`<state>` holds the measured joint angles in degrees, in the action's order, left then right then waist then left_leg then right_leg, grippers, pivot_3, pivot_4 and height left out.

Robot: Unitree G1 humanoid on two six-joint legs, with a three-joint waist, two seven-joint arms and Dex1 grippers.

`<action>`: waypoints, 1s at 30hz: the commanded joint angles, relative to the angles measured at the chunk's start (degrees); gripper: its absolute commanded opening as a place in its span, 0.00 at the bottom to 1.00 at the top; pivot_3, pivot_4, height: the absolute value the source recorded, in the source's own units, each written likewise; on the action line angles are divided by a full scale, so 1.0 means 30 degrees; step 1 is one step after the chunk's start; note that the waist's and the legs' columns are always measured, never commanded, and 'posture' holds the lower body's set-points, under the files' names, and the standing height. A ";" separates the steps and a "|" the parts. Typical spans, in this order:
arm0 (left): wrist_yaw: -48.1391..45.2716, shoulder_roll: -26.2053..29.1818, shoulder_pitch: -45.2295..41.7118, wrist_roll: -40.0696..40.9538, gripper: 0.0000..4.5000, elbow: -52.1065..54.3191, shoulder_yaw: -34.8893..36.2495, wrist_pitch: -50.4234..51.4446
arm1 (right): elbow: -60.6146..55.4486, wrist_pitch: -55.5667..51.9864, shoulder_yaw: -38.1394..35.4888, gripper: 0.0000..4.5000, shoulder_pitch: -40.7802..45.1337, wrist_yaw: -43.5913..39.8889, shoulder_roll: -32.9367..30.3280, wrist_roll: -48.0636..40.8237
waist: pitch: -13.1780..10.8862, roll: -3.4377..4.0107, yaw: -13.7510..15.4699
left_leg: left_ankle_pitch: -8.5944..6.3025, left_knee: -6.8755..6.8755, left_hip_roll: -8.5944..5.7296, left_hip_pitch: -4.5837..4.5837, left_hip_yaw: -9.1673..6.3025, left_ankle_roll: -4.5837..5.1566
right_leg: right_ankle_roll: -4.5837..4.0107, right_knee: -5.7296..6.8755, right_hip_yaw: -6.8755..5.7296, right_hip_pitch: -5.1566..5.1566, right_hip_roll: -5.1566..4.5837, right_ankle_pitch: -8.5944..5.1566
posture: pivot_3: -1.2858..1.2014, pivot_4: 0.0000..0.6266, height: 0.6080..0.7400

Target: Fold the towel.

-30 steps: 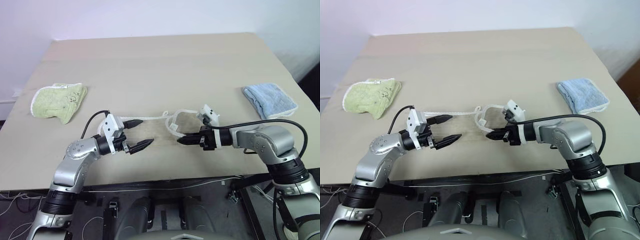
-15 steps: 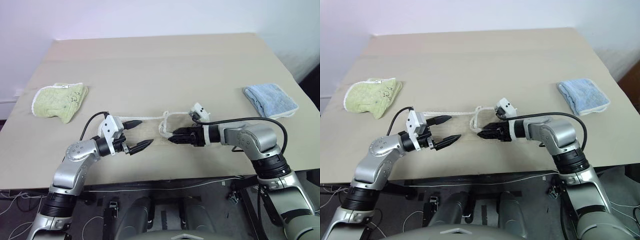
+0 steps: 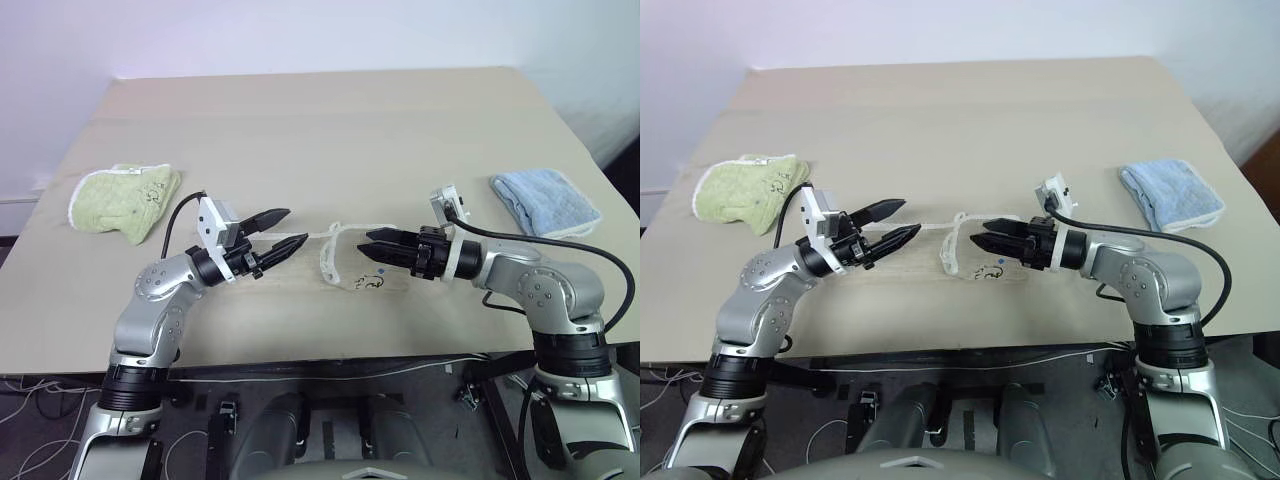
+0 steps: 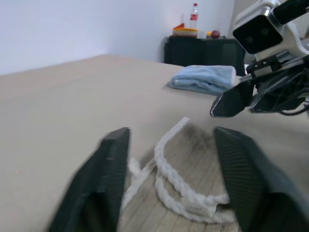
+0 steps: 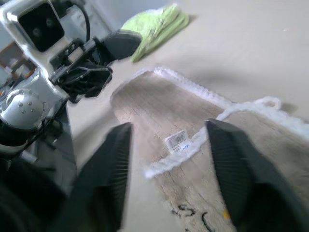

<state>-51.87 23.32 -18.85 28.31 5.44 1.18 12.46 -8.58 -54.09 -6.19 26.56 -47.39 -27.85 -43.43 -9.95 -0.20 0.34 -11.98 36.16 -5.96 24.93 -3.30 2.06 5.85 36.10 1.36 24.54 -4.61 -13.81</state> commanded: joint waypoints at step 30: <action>-0.3149 -0.2231 -0.2149 -0.5483 0.01 -0.9287 -0.4595 -0.5497 | 0.5835 0.9852 0.3871 0.00 -0.0795 0.3775 0.3883 0.8816 | 0.0022 0.0005 -0.0091 | -0.0001 -0.0014 -0.0018 -0.0206 -0.0008 -0.0049 | -0.0001 0.0025 0.0013 -0.0103 0.0014 0.0002 | 0.52 0.24 1.00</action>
<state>-61.66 16.11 -25.87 12.40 -21.66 -13.31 -3.45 9.28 -24.64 5.06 24.73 -35.26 -16.49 -17.05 -9.88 -0.19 0.07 -11.99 36.11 -6.01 24.29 -3.33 1.91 5.84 36.19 1.40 24.23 -4.56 -13.80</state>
